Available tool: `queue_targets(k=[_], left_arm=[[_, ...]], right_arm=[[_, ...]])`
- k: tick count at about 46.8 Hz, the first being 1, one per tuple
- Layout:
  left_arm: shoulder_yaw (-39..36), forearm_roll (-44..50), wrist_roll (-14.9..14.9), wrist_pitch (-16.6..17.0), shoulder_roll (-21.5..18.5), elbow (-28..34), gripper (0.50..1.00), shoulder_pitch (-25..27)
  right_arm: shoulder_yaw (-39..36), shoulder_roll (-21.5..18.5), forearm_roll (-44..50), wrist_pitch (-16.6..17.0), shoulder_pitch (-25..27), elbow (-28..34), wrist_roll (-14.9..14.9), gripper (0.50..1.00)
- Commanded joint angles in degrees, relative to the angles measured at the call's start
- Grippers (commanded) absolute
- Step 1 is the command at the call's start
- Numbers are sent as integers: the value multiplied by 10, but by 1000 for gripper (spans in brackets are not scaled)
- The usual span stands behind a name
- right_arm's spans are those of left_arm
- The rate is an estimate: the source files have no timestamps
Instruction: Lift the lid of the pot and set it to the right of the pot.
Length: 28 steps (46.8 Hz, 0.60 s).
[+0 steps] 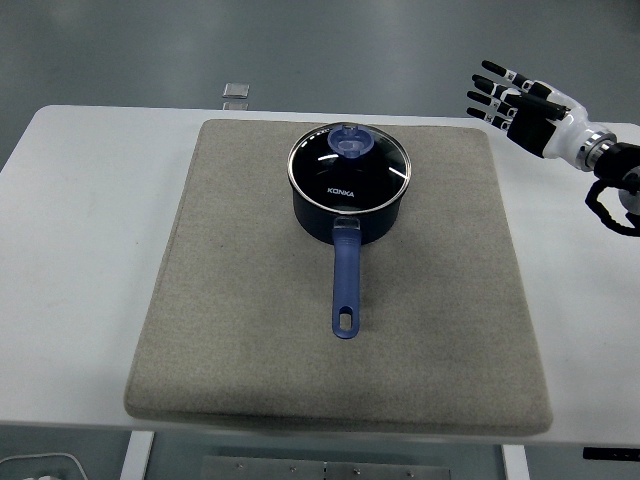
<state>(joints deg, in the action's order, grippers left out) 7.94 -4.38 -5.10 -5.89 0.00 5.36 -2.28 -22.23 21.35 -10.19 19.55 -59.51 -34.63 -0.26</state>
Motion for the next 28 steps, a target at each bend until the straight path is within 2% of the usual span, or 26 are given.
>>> queue_targets(k=[1, 18, 28], left_arm=[[0, -1, 0, 1, 0, 0, 1000, 0], [0, 0, 0, 4, 0, 1, 1000, 6], [0, 0, 0, 4, 0, 1, 1000, 7]], right_arm=[[0, -1, 0, 1, 0, 0, -1, 913], [1, 0, 2, -7, 1, 0, -1, 913], [-1, 0, -2, 0, -1, 0, -2, 913]])
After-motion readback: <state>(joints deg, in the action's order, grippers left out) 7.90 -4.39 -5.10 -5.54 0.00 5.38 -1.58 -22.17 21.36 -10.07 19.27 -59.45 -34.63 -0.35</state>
